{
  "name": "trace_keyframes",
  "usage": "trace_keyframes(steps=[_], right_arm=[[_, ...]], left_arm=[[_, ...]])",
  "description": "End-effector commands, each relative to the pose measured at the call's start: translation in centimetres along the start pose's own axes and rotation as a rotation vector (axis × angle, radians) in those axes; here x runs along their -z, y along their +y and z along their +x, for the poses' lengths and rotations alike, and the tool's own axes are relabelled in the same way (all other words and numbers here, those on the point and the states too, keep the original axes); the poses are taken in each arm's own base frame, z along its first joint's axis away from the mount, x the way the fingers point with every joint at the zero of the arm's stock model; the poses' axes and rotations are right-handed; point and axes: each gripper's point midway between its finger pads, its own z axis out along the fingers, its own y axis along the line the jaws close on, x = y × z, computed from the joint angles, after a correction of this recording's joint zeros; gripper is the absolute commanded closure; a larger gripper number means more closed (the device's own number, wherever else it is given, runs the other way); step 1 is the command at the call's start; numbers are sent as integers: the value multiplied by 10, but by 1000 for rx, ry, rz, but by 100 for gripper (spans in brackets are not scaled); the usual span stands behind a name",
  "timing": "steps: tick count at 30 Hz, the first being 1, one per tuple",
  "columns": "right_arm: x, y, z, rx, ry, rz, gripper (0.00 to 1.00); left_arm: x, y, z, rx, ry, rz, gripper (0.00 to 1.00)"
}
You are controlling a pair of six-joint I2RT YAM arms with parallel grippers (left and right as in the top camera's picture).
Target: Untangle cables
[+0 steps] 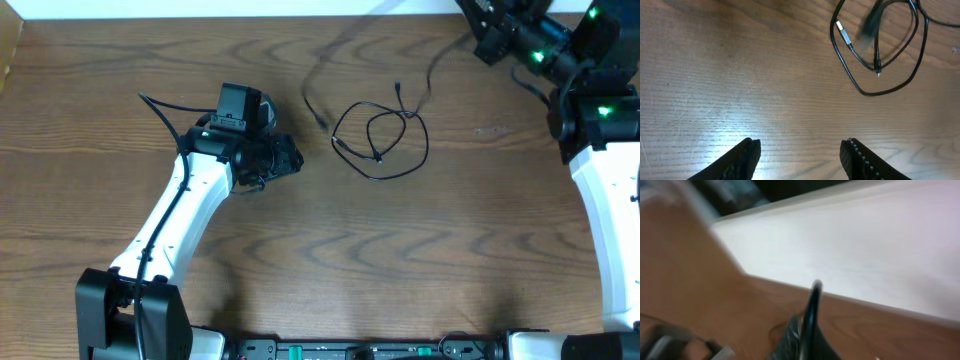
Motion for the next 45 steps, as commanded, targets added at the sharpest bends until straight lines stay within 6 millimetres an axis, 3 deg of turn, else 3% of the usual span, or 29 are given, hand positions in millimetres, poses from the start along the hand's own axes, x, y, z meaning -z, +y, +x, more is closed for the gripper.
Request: trace_keyframes(steps=[1,4,9,10,12,13,15,17,18,23,33,37,40,43,45], right_arm=[[18,-72,16,80,54,399,99],[31,-96,13,187,73,528,99],[64,-109,-42,260,-109,616,99],[78,-111,-59,251,-178,637,99],[102,-121,-76,227,-245,680,99],[109,-126,-78,211,-258,703,99],[142,-158,-74,100,-280,839,99],[163,-182,-63,-4,-278,938,99],[181,-202,-47,-87,-256,1018,99],[215,-252,8,-225,-94,1190,99],[237,-314,91,-409,136,1301,98],[252,-329,134,-511,264,1344,85],[262,-329,175,-609,404,1362,51],[273,-317,223,-731,599,1364,44],[275,-308,247,-790,703,1351,30]], left_arm=[[2,1,-2,-9,-11,-6,43],[3,1,-2,-9,-12,-6,44],[2,1,-2,-9,-10,-6,43],[2,1,-1,-8,-9,-7,43],[2,2,0,-7,-7,-8,44],[1,2,0,-7,-6,-9,43],[1,3,1,-6,-2,-10,43],[0,3,2,-5,0,-11,44],[1,3,2,-5,-1,-11,44],[1,3,2,-5,0,-12,43],[1,4,4,-2,7,-15,44],[1,4,4,-2,7,-15,44],[1,4,4,-2,8,-15,44],[1,4,4,-2,7,-15,44],[1,4,4,-2,7,-15,44]])
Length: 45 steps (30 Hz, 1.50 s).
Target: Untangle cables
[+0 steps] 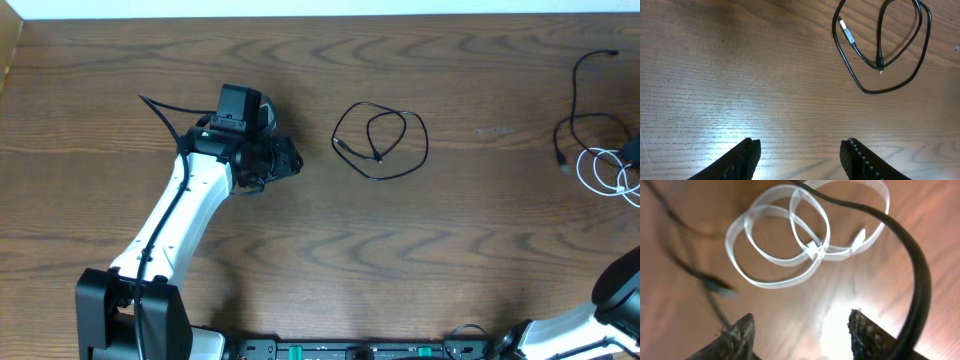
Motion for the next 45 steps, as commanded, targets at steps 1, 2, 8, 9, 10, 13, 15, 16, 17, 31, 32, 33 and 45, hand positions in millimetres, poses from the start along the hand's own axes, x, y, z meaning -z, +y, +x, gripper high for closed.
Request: trace_keyframes(steps=[1,2,8,9,10,13,15,16,17,31,32,33,45], right_arm=[[-19,-9,29,12,150,48,23],[-23,-9,40,17,205,48,12],[-13,27,85,81,421,-199,1],[-12,30,86,77,427,-215,1],[-9,38,87,67,436,-263,1],[2,71,85,108,429,-459,1],[16,107,88,221,403,-641,2],[22,119,91,283,391,-696,2],[26,131,96,341,383,-729,3],[39,269,213,955,290,-697,1],[39,278,223,959,298,-708,1],[38,287,232,954,307,-718,1],[-5,340,267,849,353,-762,23]], left_arm=[[1,3,1,-6,-4,-10,44],[1,3,1,-6,-3,-10,44],[1,3,1,-6,-3,-10,43],[1,3,1,-6,-3,-10,44],[1,3,1,-6,-3,-10,44],[1,3,1,-6,-4,-10,44],[1,3,1,-6,-4,-10,44],[1,3,1,-6,-4,-10,44],[1,3,1,-7,-4,-10,43],[3,46,2,10,-32,-238,44],[3,46,2,10,-32,-238,43],[3,46,2,10,-32,-238,44],[3,47,5,12,-22,-242,44]])
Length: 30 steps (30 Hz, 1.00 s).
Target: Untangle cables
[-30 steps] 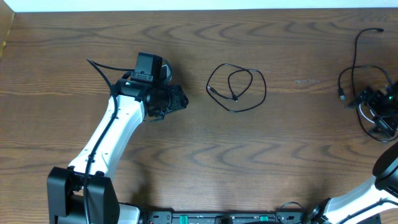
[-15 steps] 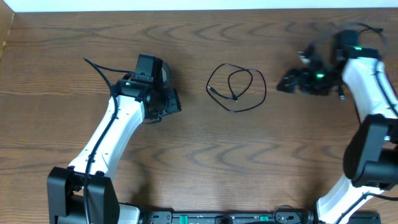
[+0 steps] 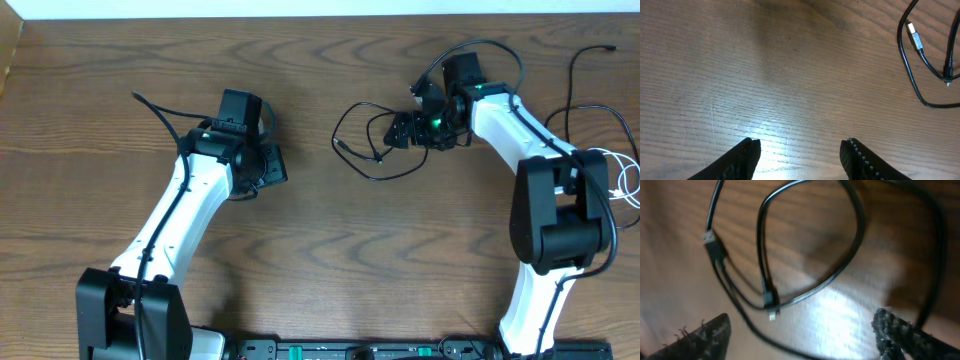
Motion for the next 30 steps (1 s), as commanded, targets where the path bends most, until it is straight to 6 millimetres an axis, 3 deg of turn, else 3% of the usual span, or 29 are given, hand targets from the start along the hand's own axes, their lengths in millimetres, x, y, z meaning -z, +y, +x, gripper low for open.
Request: trace_keyframes(steps=[1,6,14,18,20,30], right_arm=[[-18,0,2,-84,12,-18,27],[-42,2,-3,-135,-4,-29,44],[-74,24,11,-94,41,-32,63],[-79,32,11,-68,38,-32,90],[-79,32,12,-68,39,-32,99],[-75,29,27,-95,101,-20,99]], left_arm=[[0,5,2,-3,0,-21,44],[0,5,2,-3,-1,-20,44],[0,5,2,-3,0,-20,44],[0,5,2,-2,0,-20,43],[0,5,2,-3,0,-20,44],[0,5,2,-2,1,-20,44]])
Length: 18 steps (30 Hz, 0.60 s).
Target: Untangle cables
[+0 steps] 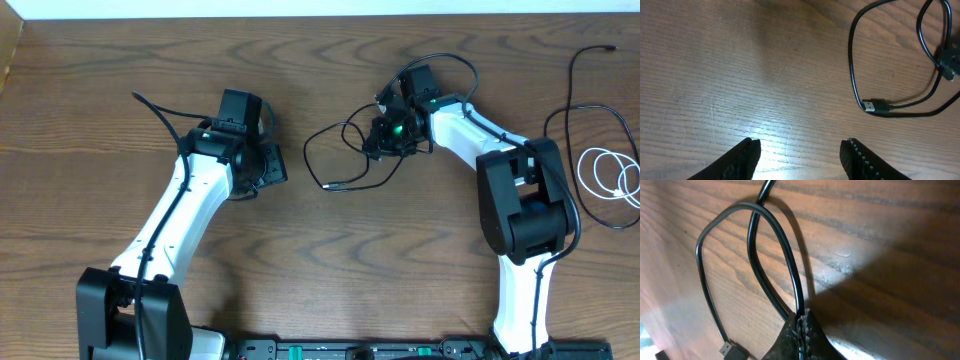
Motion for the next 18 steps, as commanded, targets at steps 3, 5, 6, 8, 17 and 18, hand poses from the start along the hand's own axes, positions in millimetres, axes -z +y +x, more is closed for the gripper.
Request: trace_keyframes(steps=[3,5,6,8,17,18], right_arm=[[2,-11,15,15,54,21,99],[23,-2,7,53,20,1,99],[38,3,0,82,-14,-3,99],[77,11,-17,125,-110,10,99],[321,-30,-63,59,-721,446,99],[366,-46,-56,-7,-823,537,99]], left_arm=[[0,5,2,-3,0,-19,44],[0,5,2,-3,0,-19,43],[0,5,2,-3,0,-19,44],[0,5,2,-3,0,-19,44],[0,5,2,-3,0,-19,44],[0,5,2,-3,0,-19,44]])
